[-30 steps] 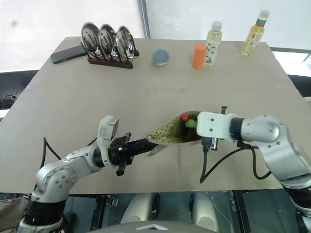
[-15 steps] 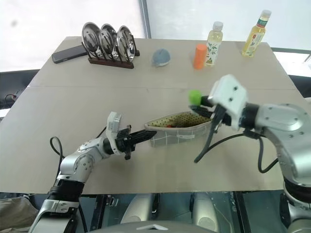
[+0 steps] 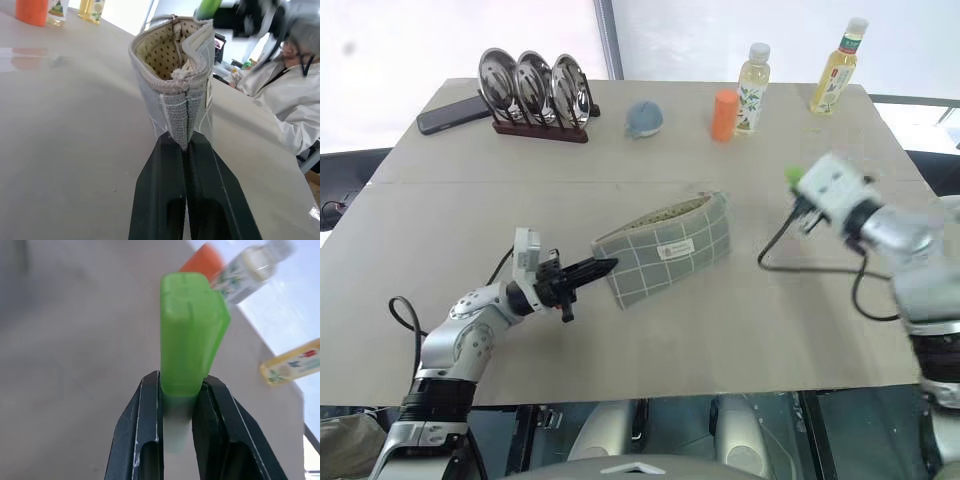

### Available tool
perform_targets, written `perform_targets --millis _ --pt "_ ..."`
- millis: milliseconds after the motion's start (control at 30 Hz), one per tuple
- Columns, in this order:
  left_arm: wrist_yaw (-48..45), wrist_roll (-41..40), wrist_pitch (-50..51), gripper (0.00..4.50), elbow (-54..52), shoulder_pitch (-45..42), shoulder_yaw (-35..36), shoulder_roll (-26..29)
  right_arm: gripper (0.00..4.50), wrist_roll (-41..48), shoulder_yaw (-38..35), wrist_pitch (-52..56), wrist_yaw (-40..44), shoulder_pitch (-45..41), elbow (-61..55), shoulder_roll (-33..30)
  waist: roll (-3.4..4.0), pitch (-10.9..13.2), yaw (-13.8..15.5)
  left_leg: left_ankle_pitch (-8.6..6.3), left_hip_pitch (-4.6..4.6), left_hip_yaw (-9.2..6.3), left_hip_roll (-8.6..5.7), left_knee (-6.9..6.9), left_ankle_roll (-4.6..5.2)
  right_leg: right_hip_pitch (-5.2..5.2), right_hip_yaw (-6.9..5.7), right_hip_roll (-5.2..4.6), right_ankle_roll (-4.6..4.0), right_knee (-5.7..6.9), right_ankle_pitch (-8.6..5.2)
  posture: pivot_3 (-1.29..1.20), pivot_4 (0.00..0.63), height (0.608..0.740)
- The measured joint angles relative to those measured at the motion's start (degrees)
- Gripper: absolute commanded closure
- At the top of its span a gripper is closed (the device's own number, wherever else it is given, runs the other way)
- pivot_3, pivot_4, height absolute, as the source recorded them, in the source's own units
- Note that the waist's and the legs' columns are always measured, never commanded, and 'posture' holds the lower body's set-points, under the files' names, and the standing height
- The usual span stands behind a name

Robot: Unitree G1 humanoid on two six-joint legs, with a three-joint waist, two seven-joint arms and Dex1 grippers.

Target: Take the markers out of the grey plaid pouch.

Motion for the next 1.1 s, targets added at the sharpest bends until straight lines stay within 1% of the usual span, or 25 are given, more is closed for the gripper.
perform_targets --millis 33,167,200,233,267,300,400,433,467,533,600,633,667,700,733,800,833,867,900,933,967,1067,1100 --pt "0.33 0.00 0.01 4.50 0.02 -0.18 0.13 0.00 4.20 -2.86 2.09 -5.65 -1.17 -0.05 4.01 0.13 0.02 0.01 0.02 0.00 0.01 -0.02 0.00 0.00 0.00 0.01 0.00 0.00 0.01 0.01 0.00 0.00 0.150 0.740" --pt "0.94 0.00 0.01 4.50 0.10 -1.14 1.70 0.12 4.20 -9.06 4.99 -17.63 -2.03 -0.14 11.57 -0.87 0.02 0.03 -0.02 0.00 0.00 -0.06 0.01 0.00 0.00 0.01 -0.01 0.05 0.03 0.01 0.01 0.00 0.150 0.740" --pt "0.95 0.00 0.01 4.50 0.10 -1.24 1.74 0.12 3.70 -9.60 5.04 -18.92 -1.93 -0.14 12.00 -1.07 0.03 0.03 -0.06 0.00 0.01 -0.05 0.01 0.00 0.00 0.01 0.00 0.04 0.05 0.01 0.02 0.00 0.150 0.740" --pt "0.95 0.00 0.01 4.50 0.10 -1.26 1.74 0.12 3.40 -9.93 5.16 -19.92 -1.84 -0.13 12.10 -1.33 0.03 0.03 -0.10 0.00 0.00 -0.05 0.01 0.00 0.00 0.01 0.00 0.04 0.06 0.01 0.03 0.00 0.150 0.740" --pt "0.94 0.01 0.01 4.50 0.15 -1.29 1.73 0.05 2.93 -10.92 5.28 -22.09 -1.37 -0.01 12.16 -2.10 0.03 0.03 -0.14 0.00 0.01 -0.06 0.01 0.00 0.00 0.01 0.00 0.05 0.07 0.01 0.03 0.00 0.150 0.740" --pt "0.94 0.02 0.01 4.50 0.20 -1.32 1.73 0.03 2.57 -11.57 5.38 -23.36 -1.11 0.15 12.18 -2.54 0.02 0.03 -0.14 0.00 0.02 -0.08 0.01 0.00 0.00 0.03 -0.01 0.05 0.07 0.01 0.03 0.00 0.150 0.740" --pt "1.24 0.34 0.18 4.50 0.30 -2.00 1.59 -0.47 1.15 -13.20 5.71 -26.96 -0.69 1.97 12.22 -3.49 0.01 0.02 0.03 0.00 0.03 -0.11 0.01 0.00 -0.01 0.06 -0.03 0.06 0.03 0.01 0.01 0.00 0.150 0.740" --pt "1.56 0.36 0.40 4.50 0.31 -2.49 1.50 -0.74 0.75 -13.23 5.40 -27.21 -0.70 3.47 11.44 -3.53 0.01 0.02 0.11 0.00 0.03 -0.11 0.01 0.02 -0.01 0.06 -0.02 0.06 0.04 0.01 0.02 0.00 0.150 0.740" --pt "1.62 0.36 0.50 4.50 0.32 -2.70 1.49 -0.80 0.75 -12.90 5.16 -26.86 -0.54 4.33 10.83 -3.54 0.00 0.01 0.13 0.00 0.04 -0.11 0.01 0.03 -0.01 0.09 -0.02 0.06 0.04 0.02 0.02 0.00 0.150 0.740" --pt "1.46 0.36 0.84 4.50 0.37 -3.43 1.45 -0.92 0.75 -8.32 1.61 -21.82 1.53 9.04 5.06 -3.59 0.01 0.02 0.52 0.00 0.04 -0.12 0.02 0.04 -0.01 0.10 -0.02 0.06 0.10 0.02 0.05 0.00 0.150 0.740" --pt "0.17 0.42 0.92 4.50 0.48 -3.85 1.23 -0.53 0.75 1.28 -4.15 -10.94 4.97 13.02 -4.50 -3.47 0.08 0.07 0.74 0.00 0.04 -0.11 0.03 0.04 -0.01 0.10 -0.01 0.06 0.19 0.02 0.11 0.00 0.150 0.740" --pt "-0.91 0.47 0.85 4.50 0.51 -4.09 0.86 -0.23 0.75 6.69 -7.07 -4.67 6.07 13.49 -9.39 -3.44 0.11 0.08 0.67 0.00 0.06 -0.08 0.05 0.04 0.00 0.09 -0.01 0.06 0.18 0.03 0.11 0.00 0.150 0.740" --pt "-3.16 0.77 0.02 4.50 0.51 -4.17 0.09 0.25 0.75 15.04 -11.56 4.33 6.93 13.22 -16.74 -3.52 0.12 0.09 0.61 0.00 0.10 -0.07 0.08 0.04 -0.01 0.11 -0.01 0.07 0.13 0.04 0.08 0.00 0.150 0.740" --pt "-4.34 0.96 -0.30 4.50 0.51 -4.13 -0.35 0.56 0.75 18.87 -13.64 8.33 7.07 12.41 -20.30 -3.68 0.11 0.08 0.60 0.00 0.14 -0.08 0.12 0.04 -0.01 0.14 -0.03 0.10 -0.01 0.04 0.00 0.00 0.150 0.740" --pt "-5.85 1.02 -0.72 4.50 0.51 -4.05 -0.88 0.82 1.12 23.47 -15.69 12.99 7.19 10.61 -24.37 -4.29 0.11 0.09 0.58 0.00 0.15 -0.08 0.14 0.04 -0.01 0.13 -0.03 0.12 -0.02 0.04 -0.01 0.00 0.150 0.740" --pt "-6.97 1.03 -1.23 4.50 0.51 -3.98 -1.06 0.87 1.51 27.05 -17.35 16.63 7.22 8.84 -27.82 -4.83 0.03 0.04 0.78 -0.01 0.16 -0.18 0.20 0.06 -0.01 0.16 -0.12 0.15 -0.04 0.04 -0.02 0.00 0.150 0.740" --pt "-7.88 1.03 -1.41 4.50 0.51 -3.79 -1.17 0.95 1.51 29.99 -17.83 19.73 7.21 7.64 -30.07 -5.42 0.01 0.02 0.94 -0.01 0.14 -0.20 0.21 0.07 -0.02 0.16 -0.16 0.15 -0.04 0.03 -0.02 0.00 0.150 0.740" --pt "-8.62 1.05 -1.49 4.50 0.60 -3.65 -1.39 1.13 1.51 32.19 -17.51 22.68 6.98 6.01 -31.26 -5.43 0.04 0.04 0.96 -0.01 0.12 -0.17 0.21 0.08 -0.02 0.14 -0.15 0.14 -0.04 0.03 -0.02 0.00 0.150 0.740" --pt "-10.01 1.20 -1.65 4.50 0.65 -3.83 -3.09 0.68 1.51 37.16 -14.73 29.08 6.78 0.30 -35.94 -5.56 0.12 0.09 1.06 -0.01 0.06 -0.13 0.18 0.08 -0.02 0.07 -0.13 0.07 -0.05 0.03 -0.02 0.00 0.150 0.740" --pt "-10.15 1.23 -1.65 4.50 0.65 -3.89 -3.23 0.38 1.51 37.99 -14.05 29.95 6.79 -0.40 -36.90 -5.61 0.08 0.07 1.13 -0.01 0.01 -0.17 0.18 0.08 -0.02 0.07 -0.16 0.07 -0.05 0.00 -0.02 0.00 0.150 0.740" --pt "-10.54 1.45 -1.83 4.50 0.74 -3.97 -3.41 0.13 1.51 38.77 -11.14 32.05 6.66 -1.44 -38.71 -5.60 0.03 0.05 1.19 -0.01 -0.04 -0.19 0.14 0.08 -0.01 0.07 -0.16 0.06 -0.05 -0.05 -0.02 0.00 0.150 0.740" --pt "-11.87 2.25 -3.10 4.50 0.83 -4.14 -4.22 -0.04 1.51 38.16 -4.01 35.48 5.82 -2.37 -39.20 -4.59 0.04 0.05 1.08 -0.02 -0.07 -0.12 0.06 0.05 -0.01 0.05 -0.13 -0.01 -0.05 -0.08 -0.02 0.00 0.150 0.740" --pt "-12.07 2.32 -3.37 4.50 0.87 -4.13 -4.41 -0.12 1.51 38.05 -3.21 35.79 5.67 -2.41 -39.12 -4.34 0.04 0.05 1.09 -0.02 -0.07 -0.12 0.05 0.05 0.00 0.05 -0.13 -0.01 -0.05 -0.08 -0.02 0.00 0.150 0.740"
